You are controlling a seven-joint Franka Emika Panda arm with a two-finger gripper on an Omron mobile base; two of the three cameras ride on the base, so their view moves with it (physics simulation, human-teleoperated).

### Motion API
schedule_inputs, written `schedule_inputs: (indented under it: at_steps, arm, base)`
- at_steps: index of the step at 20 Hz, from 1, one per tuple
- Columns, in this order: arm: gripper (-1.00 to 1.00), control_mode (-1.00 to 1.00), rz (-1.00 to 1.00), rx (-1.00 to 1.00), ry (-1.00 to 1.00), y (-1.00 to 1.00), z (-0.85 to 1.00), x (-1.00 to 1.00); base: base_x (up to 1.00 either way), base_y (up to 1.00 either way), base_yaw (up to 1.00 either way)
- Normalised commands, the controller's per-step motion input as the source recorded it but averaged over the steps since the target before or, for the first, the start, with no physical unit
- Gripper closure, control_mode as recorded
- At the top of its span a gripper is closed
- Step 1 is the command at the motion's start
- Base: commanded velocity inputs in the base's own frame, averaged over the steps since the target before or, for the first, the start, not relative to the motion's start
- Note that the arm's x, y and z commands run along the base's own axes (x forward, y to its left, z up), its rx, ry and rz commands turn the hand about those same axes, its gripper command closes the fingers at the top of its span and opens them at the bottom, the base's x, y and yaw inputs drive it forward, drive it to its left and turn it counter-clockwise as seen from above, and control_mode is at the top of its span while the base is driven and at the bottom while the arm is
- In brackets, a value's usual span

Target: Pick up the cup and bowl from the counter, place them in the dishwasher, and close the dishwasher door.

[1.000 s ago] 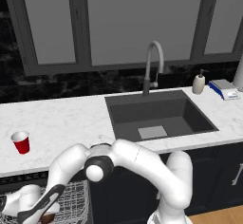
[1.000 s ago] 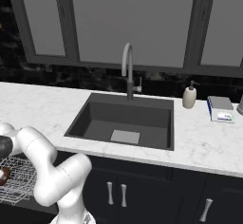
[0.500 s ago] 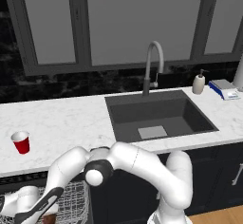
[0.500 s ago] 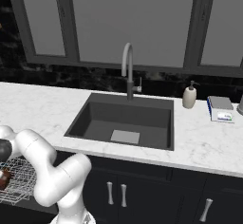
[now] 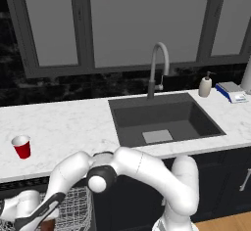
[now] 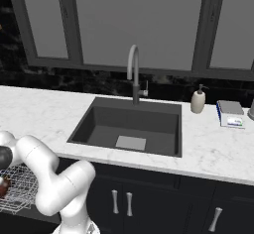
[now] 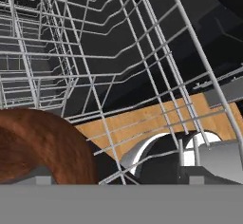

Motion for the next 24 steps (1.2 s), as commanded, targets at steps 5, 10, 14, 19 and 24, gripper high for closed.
schedule_inputs:
  at_steps: [5,10,14,19,24]
  arm:
    - [-1.00,-1.00,0.00,0.21,0.00,0.00,0.35,-0.04]
    - [-1.00,-1.00,0.00,0.40,0.00,0.00,0.48,-0.02]
    - [-1.00,-1.00,0.05,0.40,-0.02,0.00,0.12,0.00]
    - [-1.00,-1.00,-0.04,0.31,0.00,-0.05,-0.28,0.42]
    - [-1.00,-1.00,-0.10,0.19,-0.01,-0.02,-0.39,0.56]
  base:
    - [0.00,0.00,0.00]
    - [0.00,0.00,0.00]
    - [0.00,0.00,0.00]
    - [0.00,0.00,0.00]
    - [0.00,0.00,0.00]
